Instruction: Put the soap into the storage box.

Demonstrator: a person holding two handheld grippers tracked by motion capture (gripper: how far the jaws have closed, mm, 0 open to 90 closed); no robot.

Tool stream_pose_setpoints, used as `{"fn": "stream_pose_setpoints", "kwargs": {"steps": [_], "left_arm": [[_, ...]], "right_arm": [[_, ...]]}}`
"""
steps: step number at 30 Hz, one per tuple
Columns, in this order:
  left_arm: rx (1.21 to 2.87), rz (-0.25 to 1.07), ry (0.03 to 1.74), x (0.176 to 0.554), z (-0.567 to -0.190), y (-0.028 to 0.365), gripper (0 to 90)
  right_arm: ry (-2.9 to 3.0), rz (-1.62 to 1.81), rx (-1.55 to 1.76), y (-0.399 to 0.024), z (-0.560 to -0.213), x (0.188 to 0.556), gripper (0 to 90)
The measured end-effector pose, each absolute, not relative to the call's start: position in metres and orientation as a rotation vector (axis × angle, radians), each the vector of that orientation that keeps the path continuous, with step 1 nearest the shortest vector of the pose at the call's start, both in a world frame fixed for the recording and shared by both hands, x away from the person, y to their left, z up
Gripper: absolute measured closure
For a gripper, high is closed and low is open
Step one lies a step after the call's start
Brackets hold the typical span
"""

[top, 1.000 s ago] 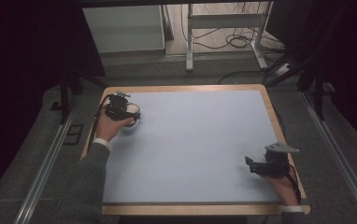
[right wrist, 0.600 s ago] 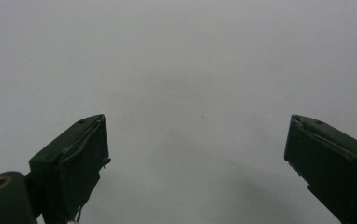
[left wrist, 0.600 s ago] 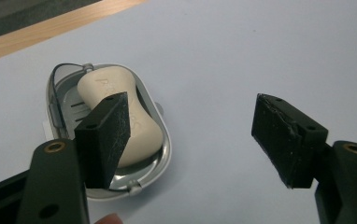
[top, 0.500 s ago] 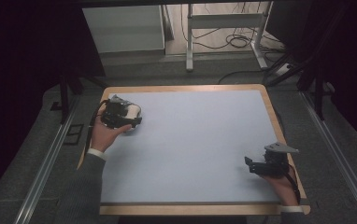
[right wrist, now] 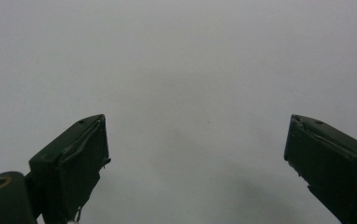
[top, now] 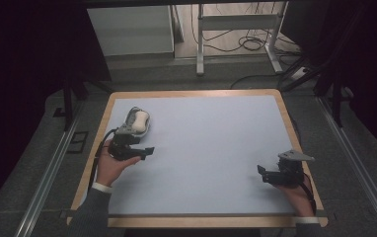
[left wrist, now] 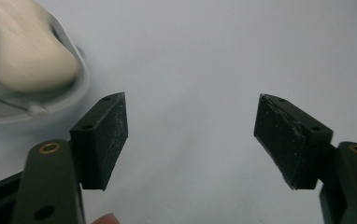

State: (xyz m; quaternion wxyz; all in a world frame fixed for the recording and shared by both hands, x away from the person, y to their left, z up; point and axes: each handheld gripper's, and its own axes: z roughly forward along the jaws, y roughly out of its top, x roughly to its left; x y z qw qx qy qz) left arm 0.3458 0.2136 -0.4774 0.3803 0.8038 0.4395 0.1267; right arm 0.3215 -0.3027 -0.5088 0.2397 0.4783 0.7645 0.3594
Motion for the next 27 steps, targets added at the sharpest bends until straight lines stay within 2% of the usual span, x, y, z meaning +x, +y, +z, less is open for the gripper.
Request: {"fn": "stream_pose_setpoints", "kwargs": {"steps": [13, 27], "left_arm": [[2.058, 0.293, 1.168, 0.305, -0.518, 0.218, 26.5], [2.052, 0.299, 1.170, 0.303, -0.525, 0.219, 25.8]], "right_arm": [[2.095, 0.979, 1.311, -0.303, -0.509, 0.321, 6.2], [2.101, 0.973, 1.299, -0.299, -0.510, 0.321, 6.1]]}}
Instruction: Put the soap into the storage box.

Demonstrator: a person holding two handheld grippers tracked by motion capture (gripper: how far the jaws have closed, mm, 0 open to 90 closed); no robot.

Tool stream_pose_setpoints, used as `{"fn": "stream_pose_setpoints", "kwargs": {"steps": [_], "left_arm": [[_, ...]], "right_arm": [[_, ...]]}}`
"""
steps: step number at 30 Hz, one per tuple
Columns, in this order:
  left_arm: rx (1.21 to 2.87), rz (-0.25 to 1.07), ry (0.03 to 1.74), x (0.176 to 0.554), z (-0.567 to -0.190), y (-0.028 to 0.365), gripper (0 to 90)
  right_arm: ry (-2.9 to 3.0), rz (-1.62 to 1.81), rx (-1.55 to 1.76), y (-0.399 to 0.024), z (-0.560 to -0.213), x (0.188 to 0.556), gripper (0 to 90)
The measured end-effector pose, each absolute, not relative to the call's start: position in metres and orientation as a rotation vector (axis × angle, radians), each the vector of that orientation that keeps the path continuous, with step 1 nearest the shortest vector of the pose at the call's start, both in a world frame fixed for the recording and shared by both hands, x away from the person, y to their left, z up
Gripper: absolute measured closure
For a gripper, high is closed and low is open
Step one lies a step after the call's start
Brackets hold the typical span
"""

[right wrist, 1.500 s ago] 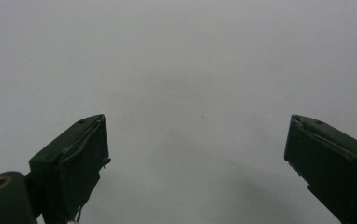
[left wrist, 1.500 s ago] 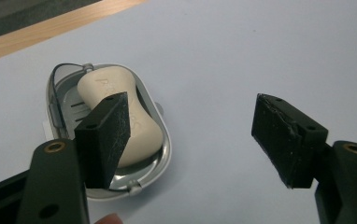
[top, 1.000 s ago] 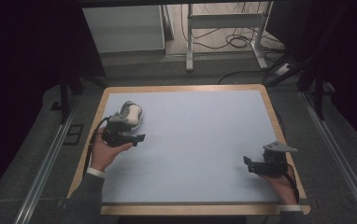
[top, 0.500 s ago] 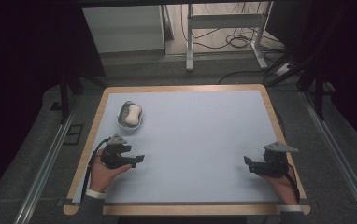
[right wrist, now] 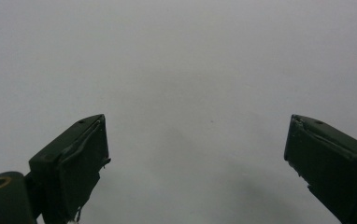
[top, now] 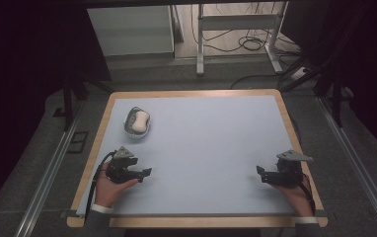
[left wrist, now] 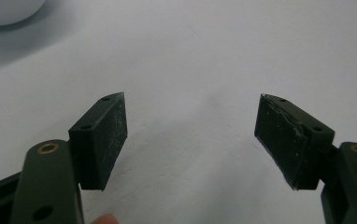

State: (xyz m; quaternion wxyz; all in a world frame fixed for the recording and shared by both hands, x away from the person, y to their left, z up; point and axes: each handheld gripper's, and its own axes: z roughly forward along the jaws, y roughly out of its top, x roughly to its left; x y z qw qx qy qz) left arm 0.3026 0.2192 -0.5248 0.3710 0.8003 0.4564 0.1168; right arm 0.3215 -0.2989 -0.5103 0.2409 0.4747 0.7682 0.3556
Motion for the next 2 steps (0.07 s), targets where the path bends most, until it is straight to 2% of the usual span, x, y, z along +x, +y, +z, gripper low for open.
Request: {"fn": "stream_pose_setpoints", "kwargs": {"steps": [2], "left_arm": [[2.049, 0.309, 1.174, 0.3025, -0.5248, 0.2195, 26.0]], "right_arm": [[2.102, 0.971, 1.298, -0.2973, -0.5102, 0.3214, 6.1]]}}
